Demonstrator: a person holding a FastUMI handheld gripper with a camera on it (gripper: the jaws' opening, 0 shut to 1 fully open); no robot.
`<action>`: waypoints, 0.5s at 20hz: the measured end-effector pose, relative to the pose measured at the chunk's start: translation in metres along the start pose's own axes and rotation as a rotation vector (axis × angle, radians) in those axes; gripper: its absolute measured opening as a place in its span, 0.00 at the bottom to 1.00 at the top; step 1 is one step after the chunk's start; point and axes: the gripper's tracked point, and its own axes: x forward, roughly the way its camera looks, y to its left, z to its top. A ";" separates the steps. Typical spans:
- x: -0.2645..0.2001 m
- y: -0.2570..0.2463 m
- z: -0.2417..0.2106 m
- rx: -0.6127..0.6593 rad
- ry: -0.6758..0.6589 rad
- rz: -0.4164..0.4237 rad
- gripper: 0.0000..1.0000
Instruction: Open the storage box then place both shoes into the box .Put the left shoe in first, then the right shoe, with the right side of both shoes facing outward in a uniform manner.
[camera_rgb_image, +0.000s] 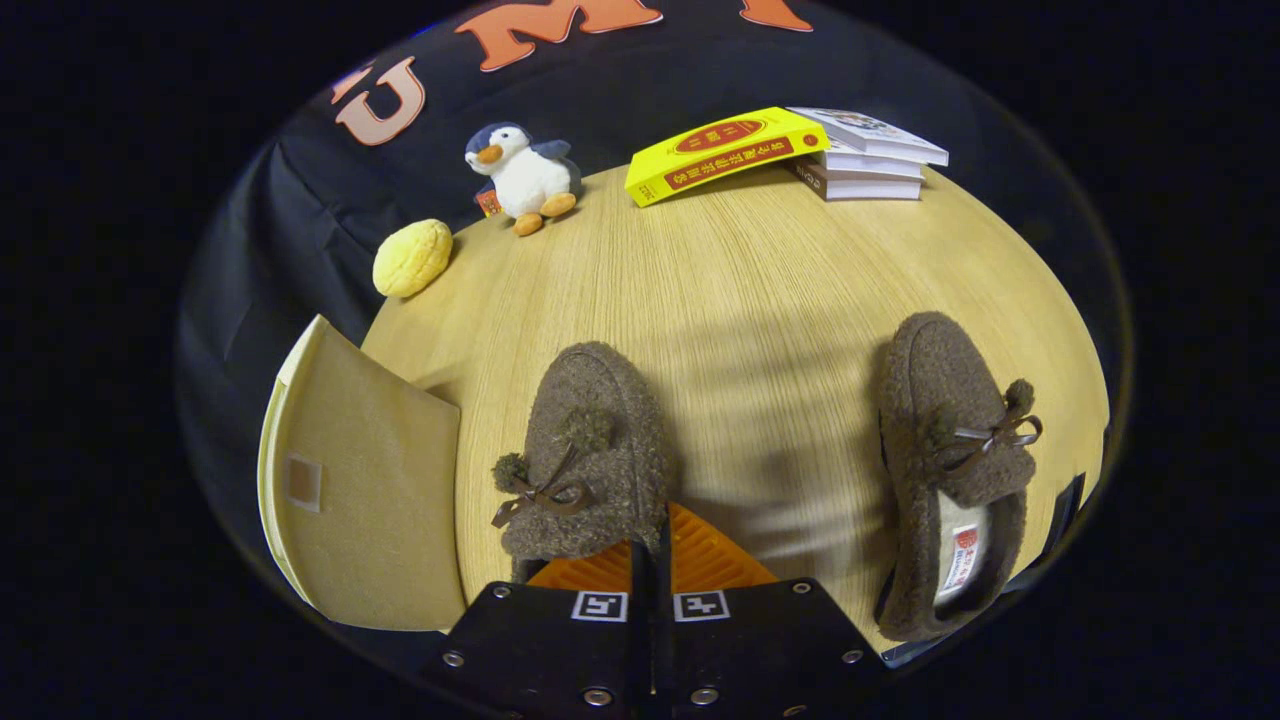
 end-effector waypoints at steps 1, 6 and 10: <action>-0.007 0.006 0.005 0.003 -0.009 0.013 0.02; -0.053 0.034 0.029 -0.018 -0.046 0.020 0.03; -0.086 0.071 0.044 -0.024 -0.076 0.057 0.02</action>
